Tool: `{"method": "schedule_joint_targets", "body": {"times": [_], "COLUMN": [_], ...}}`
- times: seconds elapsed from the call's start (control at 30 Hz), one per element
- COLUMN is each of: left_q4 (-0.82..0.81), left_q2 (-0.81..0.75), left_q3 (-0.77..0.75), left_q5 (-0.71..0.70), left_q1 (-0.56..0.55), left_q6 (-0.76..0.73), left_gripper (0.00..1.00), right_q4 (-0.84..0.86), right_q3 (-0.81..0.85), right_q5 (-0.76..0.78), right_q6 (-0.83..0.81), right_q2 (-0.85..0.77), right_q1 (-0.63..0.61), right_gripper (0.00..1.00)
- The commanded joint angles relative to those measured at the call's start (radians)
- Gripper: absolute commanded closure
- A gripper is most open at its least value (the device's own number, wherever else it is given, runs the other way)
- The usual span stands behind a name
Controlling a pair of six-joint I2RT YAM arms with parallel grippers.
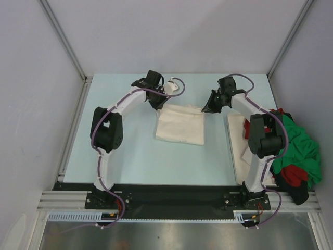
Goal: Fold and stack the t-shirts
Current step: Fold the tshirt, then neatly place the folded tshirt to the corner
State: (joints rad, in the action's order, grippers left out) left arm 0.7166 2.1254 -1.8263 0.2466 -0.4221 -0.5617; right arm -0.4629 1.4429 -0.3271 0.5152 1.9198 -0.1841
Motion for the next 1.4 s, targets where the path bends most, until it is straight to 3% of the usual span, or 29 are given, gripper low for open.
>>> {"method": "schedule_joint_targets", "body": {"times": [0.0, 0.07, 0.1, 0.13, 0.23, 0.3, 0.4, 0.43, 0.53, 0.77, 0.93, 1.1, 1.37], "left_q4": [0.009, -0.025, -0.037, -0.046, -0.033, -0.022, -0.178, -0.225, -0.327, -0.433, -0.396, -0.394, -0.445], "left_q2": [0.033, 0.065, 0.076, 0.088, 0.116, 0.05, -0.124, -0.163, -0.26, -0.279, -0.162, -0.084, -0.033], "left_q3": [-0.07, -0.086, -0.097, -0.131, -0.239, -0.234, 0.002, 0.145, 0.322, 0.458, 0.395, 0.39, 0.415], "left_q5": [-0.087, -0.127, -0.139, -0.154, -0.208, -0.129, -0.046, -0.035, 0.016, 0.112, 0.14, 0.123, 0.295], "left_q1": [0.028, 0.029, 0.028, 0.029, 0.055, 0.115, 0.184, 0.186, 0.155, 0.123, 0.121, 0.12, 0.105], "left_q6": [0.029, 0.051, 0.058, 0.069, 0.164, 0.247, 0.437, 0.506, 0.556, 0.703, 0.795, 0.852, 0.933], "left_gripper": [0.97, 0.78, 0.56, 0.53, 0.48, 0.47, 0.43, 0.41, 0.36, 0.21, 0.21, 0.3, 0.56], "right_q4": [0.044, 0.055, 0.053, 0.055, 0.044, 0.033, 0.053, 0.061, 0.075, 0.066, 0.075, 0.061, 0.044], "right_q3": [0.071, 0.092, 0.12, 0.135, 0.156, 0.125, -0.002, -0.072, -0.143, -0.255, -0.311, -0.331, -0.328], "right_q5": [0.04, 0.065, 0.08, 0.1, 0.131, 0.163, 0.201, 0.186, 0.171, 0.172, 0.186, 0.215, 0.232], "right_q6": [0.009, 0.02, 0.022, 0.022, -0.004, -0.032, -0.06, -0.057, -0.05, -0.061, -0.057, -0.063, -0.075], "right_q2": [0.057, 0.097, 0.111, 0.117, 0.088, 0.003, -0.124, -0.145, -0.2, -0.258, -0.283, -0.33, -0.354], "right_q1": [0.028, 0.035, 0.041, 0.044, 0.049, 0.031, 0.008, 0.005, -0.014, -0.043, -0.041, -0.04, -0.032], "right_gripper": [0.83, 0.68, 0.6, 0.59, 0.55, 0.5, 0.45, 0.45, 0.43, 0.41, 0.41, 0.42, 0.41]}}
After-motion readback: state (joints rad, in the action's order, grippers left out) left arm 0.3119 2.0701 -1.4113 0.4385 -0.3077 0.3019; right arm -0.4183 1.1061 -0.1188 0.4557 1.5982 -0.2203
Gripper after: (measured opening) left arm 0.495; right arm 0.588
